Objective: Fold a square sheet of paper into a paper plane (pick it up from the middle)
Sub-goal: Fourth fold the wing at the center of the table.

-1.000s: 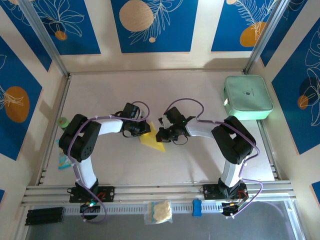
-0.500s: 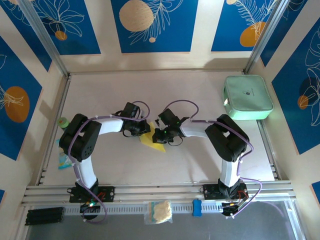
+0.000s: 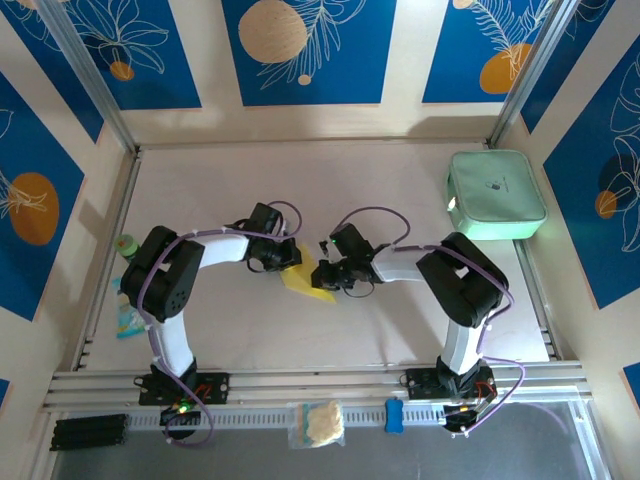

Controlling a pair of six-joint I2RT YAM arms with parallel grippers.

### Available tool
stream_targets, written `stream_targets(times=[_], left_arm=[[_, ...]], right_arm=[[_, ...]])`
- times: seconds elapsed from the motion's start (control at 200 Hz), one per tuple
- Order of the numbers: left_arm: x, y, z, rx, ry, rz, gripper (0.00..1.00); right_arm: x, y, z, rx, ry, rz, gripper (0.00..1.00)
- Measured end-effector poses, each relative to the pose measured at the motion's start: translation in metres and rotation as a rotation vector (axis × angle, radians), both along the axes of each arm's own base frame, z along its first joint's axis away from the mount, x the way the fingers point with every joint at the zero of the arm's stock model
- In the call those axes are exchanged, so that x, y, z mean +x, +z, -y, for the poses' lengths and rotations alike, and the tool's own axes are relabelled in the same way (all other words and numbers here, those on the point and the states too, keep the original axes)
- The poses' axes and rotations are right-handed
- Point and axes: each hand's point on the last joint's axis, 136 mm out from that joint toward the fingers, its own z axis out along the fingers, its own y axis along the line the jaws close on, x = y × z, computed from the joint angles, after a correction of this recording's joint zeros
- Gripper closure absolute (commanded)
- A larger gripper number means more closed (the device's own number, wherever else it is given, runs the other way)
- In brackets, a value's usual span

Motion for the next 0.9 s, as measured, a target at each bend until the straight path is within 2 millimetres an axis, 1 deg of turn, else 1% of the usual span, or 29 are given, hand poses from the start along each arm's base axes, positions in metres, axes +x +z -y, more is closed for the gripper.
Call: stream_targets(times=[0.07, 0.21, 0.49, 0.72, 0.77, 0.835, 0.9], left_arm=[[0.0, 0.0, 0.001, 0.001, -0.009, 0.005, 0.92], [0.0, 0.0, 0.001, 0.003, -0.016, 0.011, 0.92], [0.0, 0.0, 0.001, 0.002, -0.017, 0.011, 0.92], [0.0, 0.001, 0.002, -0.004, -0.019, 0.012, 0.9], [0.0, 0.002, 0.003, -0.007, -0.021, 0.012, 0.9], [0.0, 0.003, 0.003, -0.012, -0.022, 0.011, 0.87], [0.0, 0.005, 0.004, -0.017, -0.02, 0.01, 0.82]], right_arm=[[-0.004, 0.0, 0.007, 0.015, -0.004, 0.004, 1.0], [-0.019, 0.001, 0.02, 0.027, -0.004, -0.003, 1.0], [-0.045, -0.001, 0.047, 0.019, -0.024, -0.021, 1.0], [-0.054, 0.0, 0.061, 0.001, -0.045, -0.032, 1.0], [-0.056, 0.001, 0.065, -0.019, -0.05, -0.039, 0.98], [-0.056, 0.005, 0.069, -0.04, -0.059, -0.043, 0.96], [-0.048, 0.016, 0.067, -0.044, -0.071, -0.02, 0.92]])
